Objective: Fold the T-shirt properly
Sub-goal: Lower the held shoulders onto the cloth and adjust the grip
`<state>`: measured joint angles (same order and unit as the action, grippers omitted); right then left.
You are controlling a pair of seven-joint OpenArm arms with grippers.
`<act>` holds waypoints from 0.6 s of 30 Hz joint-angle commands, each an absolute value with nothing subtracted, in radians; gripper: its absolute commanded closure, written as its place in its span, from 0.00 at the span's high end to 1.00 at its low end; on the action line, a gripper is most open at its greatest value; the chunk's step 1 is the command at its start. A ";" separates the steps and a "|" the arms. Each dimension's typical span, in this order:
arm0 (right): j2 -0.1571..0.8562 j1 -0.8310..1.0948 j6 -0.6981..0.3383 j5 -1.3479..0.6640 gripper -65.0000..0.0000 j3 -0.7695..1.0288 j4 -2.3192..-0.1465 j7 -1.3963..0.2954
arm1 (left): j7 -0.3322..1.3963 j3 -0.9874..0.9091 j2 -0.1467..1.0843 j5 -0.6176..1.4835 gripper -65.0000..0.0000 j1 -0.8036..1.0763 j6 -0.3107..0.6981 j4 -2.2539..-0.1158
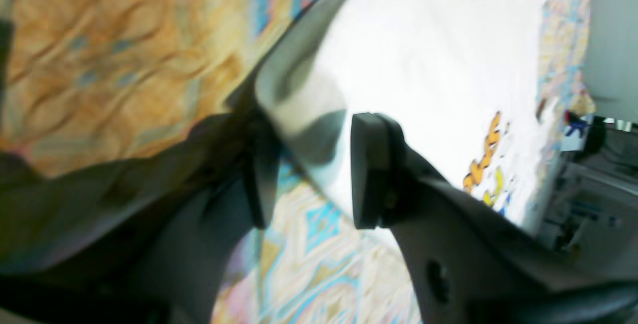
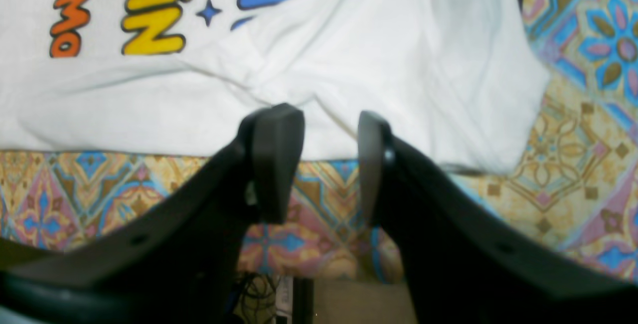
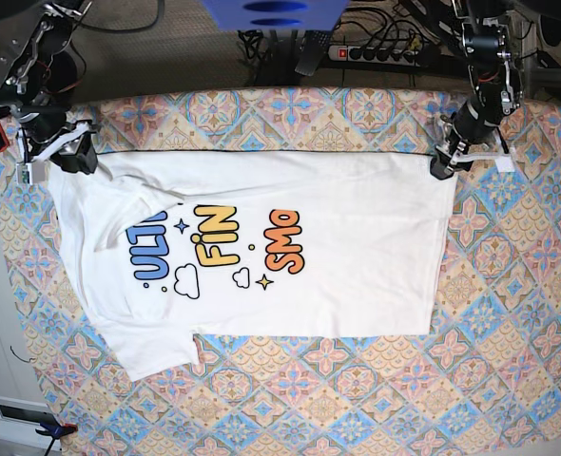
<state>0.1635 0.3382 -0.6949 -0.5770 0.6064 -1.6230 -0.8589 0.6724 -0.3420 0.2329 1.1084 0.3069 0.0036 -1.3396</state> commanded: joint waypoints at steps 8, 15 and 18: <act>0.165 0.357 -0.698 -0.599 0.43 0.673 -1.627 -0.835 | 0.687 -0.298 0.239 1.099 0.27 0.275 -0.007 -1.319; 0.157 0.355 -0.698 -0.599 0.57 0.717 -1.537 -0.835 | 0.687 -0.298 0.239 1.099 0.00 0.280 -0.005 -1.317; 0.160 0.354 -0.698 -0.599 0.57 0.717 -1.478 -0.835 | 0.687 -0.298 0.239 1.099 0.00 0.280 -0.005 -1.317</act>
